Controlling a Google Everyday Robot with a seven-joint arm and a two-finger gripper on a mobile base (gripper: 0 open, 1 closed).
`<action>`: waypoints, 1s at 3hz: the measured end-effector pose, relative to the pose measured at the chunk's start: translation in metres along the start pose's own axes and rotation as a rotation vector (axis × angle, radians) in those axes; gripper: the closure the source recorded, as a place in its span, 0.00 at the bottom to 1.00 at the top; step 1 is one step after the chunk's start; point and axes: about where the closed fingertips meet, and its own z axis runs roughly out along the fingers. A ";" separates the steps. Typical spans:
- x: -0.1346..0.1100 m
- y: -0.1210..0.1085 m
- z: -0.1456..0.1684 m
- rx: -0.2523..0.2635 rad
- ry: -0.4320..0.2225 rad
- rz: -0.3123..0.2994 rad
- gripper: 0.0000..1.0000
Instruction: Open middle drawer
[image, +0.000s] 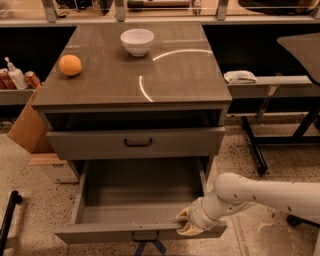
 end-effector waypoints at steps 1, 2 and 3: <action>0.000 0.001 0.000 -0.004 -0.003 0.003 0.58; 0.000 0.001 0.000 -0.003 -0.004 0.003 0.34; -0.001 -0.002 -0.006 0.002 -0.016 -0.004 0.11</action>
Offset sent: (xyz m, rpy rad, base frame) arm -0.0014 -0.0001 -0.0002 0.0027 0.0049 -0.0005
